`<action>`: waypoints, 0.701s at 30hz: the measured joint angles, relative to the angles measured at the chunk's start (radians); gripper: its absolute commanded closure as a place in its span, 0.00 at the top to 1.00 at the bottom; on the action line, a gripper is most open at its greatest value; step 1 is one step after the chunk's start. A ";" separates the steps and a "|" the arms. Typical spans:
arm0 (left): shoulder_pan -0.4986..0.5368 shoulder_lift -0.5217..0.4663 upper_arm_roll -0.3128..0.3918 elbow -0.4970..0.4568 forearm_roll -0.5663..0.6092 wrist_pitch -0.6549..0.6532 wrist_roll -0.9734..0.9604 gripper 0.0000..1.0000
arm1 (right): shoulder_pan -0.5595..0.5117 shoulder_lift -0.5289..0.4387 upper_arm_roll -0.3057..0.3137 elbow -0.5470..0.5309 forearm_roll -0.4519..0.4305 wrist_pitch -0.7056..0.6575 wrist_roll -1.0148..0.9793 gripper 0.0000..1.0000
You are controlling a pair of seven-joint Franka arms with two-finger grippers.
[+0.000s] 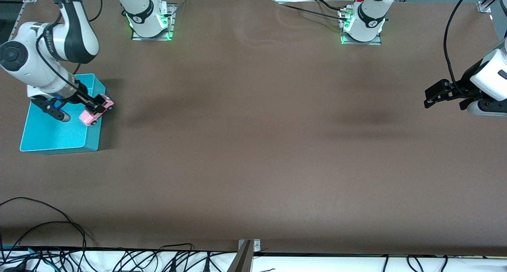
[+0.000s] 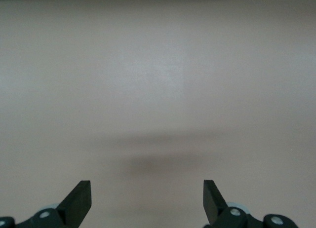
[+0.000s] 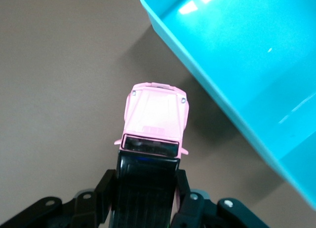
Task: Wind and store pink jeep toy
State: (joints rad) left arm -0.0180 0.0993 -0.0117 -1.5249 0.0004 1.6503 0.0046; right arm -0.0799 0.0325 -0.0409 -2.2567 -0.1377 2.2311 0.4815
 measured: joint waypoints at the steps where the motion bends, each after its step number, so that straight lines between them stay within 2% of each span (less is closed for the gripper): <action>1: 0.000 0.000 0.000 0.000 0.000 0.000 0.000 1.00 | -0.001 0.000 -0.013 0.003 -0.013 -0.006 -0.027 0.00; 12: 0.000 0.000 0.000 0.000 0.000 0.000 0.000 1.00 | -0.012 0.016 -0.139 0.005 -0.077 -0.019 -0.310 0.00; 21: 0.000 0.000 0.000 0.000 0.000 0.000 0.000 1.00 | -0.045 0.059 -0.147 0.005 -0.195 -0.010 -0.328 0.00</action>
State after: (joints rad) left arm -0.0180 0.0993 -0.0116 -1.5249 0.0004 1.6503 0.0046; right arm -0.1252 0.0918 -0.1883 -2.2521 -0.3328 2.2214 0.1538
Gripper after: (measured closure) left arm 0.000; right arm 0.463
